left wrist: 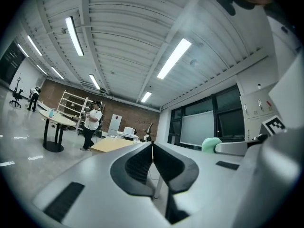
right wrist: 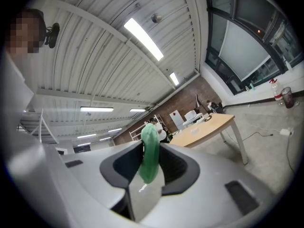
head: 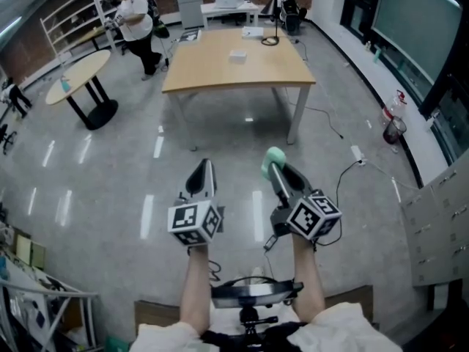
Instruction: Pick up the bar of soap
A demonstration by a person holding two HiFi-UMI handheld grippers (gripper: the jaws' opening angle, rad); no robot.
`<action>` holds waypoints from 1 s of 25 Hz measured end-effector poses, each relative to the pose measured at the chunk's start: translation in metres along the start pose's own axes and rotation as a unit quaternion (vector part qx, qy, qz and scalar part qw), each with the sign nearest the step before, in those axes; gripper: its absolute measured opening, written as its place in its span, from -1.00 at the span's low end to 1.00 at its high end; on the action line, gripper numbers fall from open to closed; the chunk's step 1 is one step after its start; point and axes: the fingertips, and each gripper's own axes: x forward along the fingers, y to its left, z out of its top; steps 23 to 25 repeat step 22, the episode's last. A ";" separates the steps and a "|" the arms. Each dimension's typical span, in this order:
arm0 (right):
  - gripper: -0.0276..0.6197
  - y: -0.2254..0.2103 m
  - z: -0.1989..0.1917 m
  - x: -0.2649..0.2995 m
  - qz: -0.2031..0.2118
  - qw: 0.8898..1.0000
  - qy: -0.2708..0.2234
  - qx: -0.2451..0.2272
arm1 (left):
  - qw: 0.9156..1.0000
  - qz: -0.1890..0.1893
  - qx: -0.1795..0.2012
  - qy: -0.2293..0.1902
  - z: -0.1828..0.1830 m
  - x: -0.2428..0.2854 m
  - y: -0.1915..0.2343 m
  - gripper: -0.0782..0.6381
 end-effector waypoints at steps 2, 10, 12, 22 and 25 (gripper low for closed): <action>-0.57 0.006 -0.008 -0.001 -0.007 1.000 0.005 -0.007 | 1.000 0.002 0.001 -0.001 0.002 -0.009 0.007 -0.74; -0.57 0.021 -0.019 -0.015 -0.020 0.999 0.020 -0.037 | 1.000 -0.001 0.001 -0.006 0.004 -0.030 0.013 -0.74; -0.57 0.024 -0.018 -0.016 -0.020 0.999 0.014 -0.034 | 1.000 -0.002 0.000 -0.009 0.005 -0.033 0.013 -0.74; -0.57 0.033 -0.017 -0.023 -0.017 0.999 0.013 -0.037 | 1.000 -0.007 0.011 -0.005 0.003 -0.043 0.007 -0.74; -0.57 0.033 -0.017 -0.023 -0.017 0.999 0.013 -0.037 | 1.000 -0.007 0.011 -0.005 0.003 -0.043 0.007 -0.74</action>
